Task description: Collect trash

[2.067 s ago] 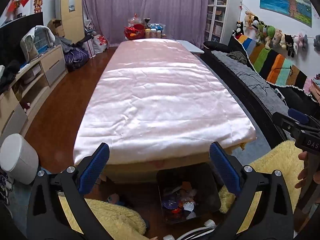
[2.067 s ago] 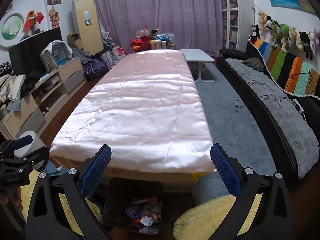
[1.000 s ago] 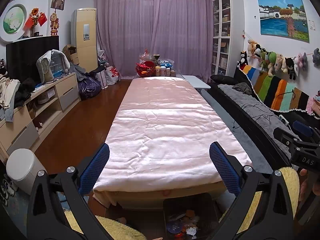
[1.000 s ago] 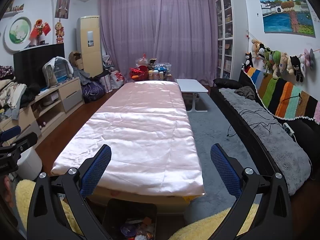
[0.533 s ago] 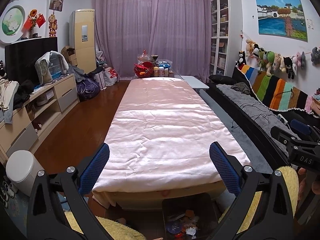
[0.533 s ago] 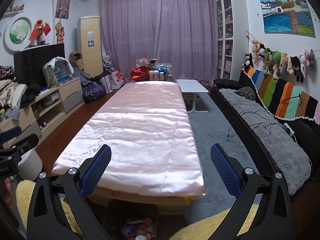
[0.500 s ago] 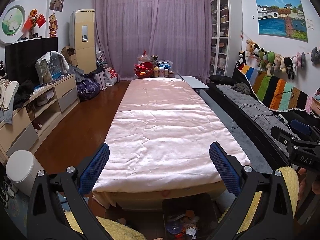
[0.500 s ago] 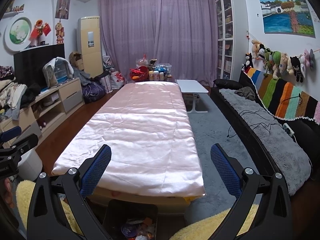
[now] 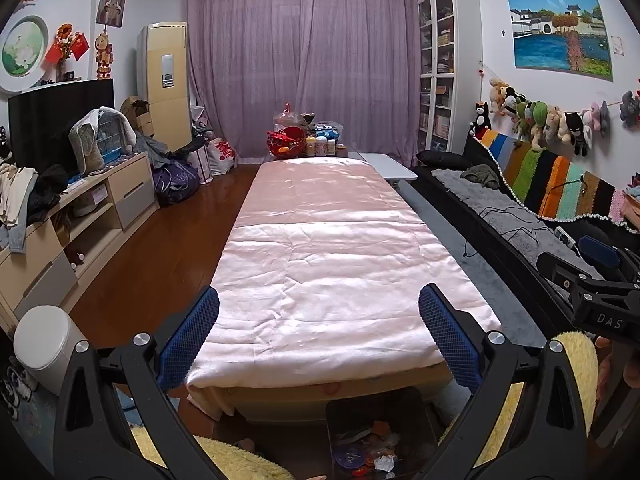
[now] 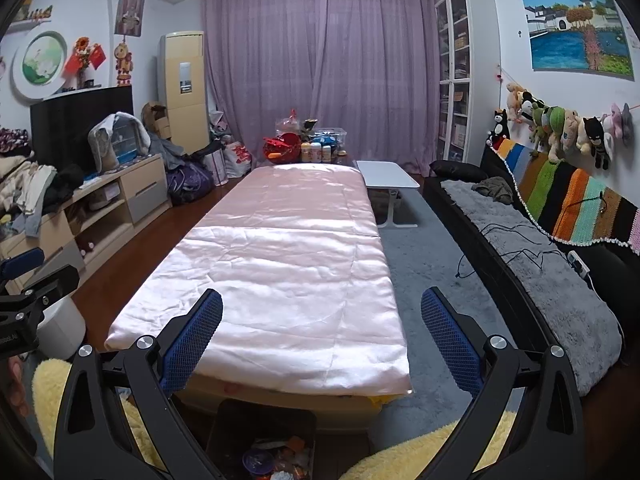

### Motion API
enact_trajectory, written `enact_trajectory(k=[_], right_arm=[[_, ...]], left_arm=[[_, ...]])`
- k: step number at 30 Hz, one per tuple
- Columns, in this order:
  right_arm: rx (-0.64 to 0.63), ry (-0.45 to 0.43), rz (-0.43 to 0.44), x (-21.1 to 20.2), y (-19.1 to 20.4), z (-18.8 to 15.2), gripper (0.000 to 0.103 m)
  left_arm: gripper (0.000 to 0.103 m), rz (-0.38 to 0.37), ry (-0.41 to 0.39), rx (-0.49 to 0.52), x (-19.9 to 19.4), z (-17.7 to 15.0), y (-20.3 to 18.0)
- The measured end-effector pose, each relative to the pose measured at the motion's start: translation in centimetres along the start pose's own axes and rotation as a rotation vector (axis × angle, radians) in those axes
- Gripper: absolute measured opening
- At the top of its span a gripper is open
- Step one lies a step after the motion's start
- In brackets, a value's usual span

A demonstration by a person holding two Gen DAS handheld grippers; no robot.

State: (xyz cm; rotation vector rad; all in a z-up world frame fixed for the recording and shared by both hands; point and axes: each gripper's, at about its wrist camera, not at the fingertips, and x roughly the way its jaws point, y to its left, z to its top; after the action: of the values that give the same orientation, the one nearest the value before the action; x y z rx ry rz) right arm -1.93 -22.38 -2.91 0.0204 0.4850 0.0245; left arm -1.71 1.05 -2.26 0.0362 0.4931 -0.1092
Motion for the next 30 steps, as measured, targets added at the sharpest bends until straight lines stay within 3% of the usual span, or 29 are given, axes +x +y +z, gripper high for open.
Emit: enact_trajectory(k=[30], right_arm=[[0.000,0.002,-0.001,0.03,0.08,0.05,0.100]], left_arm=[[0.095,-0.001,0.000,0.004,-0.07,0.20,0.37]])
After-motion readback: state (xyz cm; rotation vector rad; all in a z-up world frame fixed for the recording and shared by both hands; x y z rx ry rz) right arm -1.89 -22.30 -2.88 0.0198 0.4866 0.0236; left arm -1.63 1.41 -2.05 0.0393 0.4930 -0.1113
